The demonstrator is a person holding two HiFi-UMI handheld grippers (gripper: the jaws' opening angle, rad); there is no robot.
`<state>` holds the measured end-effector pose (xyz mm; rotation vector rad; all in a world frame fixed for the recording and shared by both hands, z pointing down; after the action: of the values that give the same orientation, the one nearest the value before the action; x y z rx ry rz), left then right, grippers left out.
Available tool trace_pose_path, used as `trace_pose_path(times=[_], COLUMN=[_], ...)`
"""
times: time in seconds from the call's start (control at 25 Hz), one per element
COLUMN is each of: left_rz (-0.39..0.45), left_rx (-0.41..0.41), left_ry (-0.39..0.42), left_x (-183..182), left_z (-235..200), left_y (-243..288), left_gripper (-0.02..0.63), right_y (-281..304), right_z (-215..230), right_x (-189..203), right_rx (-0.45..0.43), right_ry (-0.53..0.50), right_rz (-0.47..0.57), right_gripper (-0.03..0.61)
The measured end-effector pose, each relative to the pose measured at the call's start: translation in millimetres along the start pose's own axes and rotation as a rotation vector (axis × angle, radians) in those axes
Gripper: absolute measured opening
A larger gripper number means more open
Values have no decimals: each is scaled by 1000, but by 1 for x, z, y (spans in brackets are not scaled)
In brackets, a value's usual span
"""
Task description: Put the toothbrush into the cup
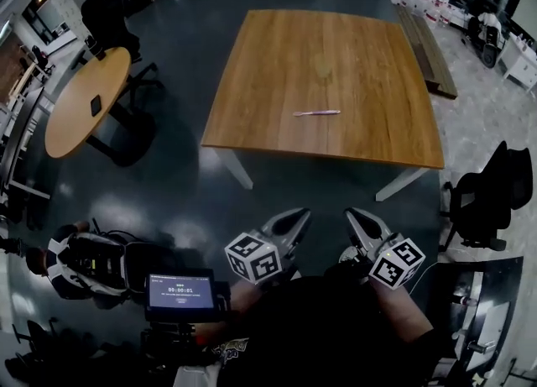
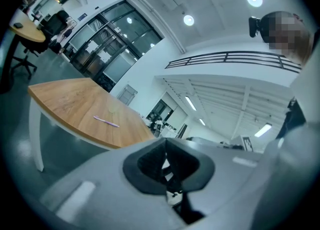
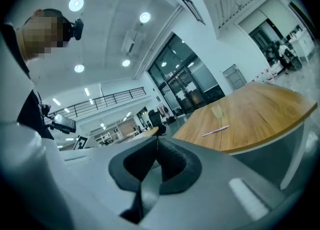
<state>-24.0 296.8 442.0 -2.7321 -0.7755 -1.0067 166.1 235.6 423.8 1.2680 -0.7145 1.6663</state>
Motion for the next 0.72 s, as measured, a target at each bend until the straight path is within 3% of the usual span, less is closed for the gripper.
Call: trace_pose_path(times=[0.12, 0.2, 0.48, 0.56, 0.72], left_rz=[27, 48, 166, 200, 242], left_rx=[-27, -59, -287, -345, -412], left_ry=[-21, -29, -86, -96, -108], left_x=[-5, -11, -43, -56, -78], left_z=[-11, -19, -72, -82, -96], left_y=[-1, -2, 1, 16, 62], left_gripper=[-2, -2, -2, -2, -2], right_y=[22, 45, 204, 248, 313], right_z=[20, 43, 169, 209, 273], right_x=[-2, -2, 32, 40, 48], right_rx=[-42, -78, -263, -345, -486], right_ry=[-141, -296, -1095, -1199, -1195], right_rz=[-101, -199, -709, -817, -940], right_gripper=[26, 28, 55, 61, 78])
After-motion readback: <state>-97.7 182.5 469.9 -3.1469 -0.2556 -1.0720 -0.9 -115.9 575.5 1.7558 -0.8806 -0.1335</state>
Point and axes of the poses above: the fingertips, and each gripper's own axes: y forward along the fingers, z to its right, x out of its underside, the point moved 8 cm from there along -y, backward along the fingers, and after that the axes turned 13 degrees about -y, right-handed, at the moved point
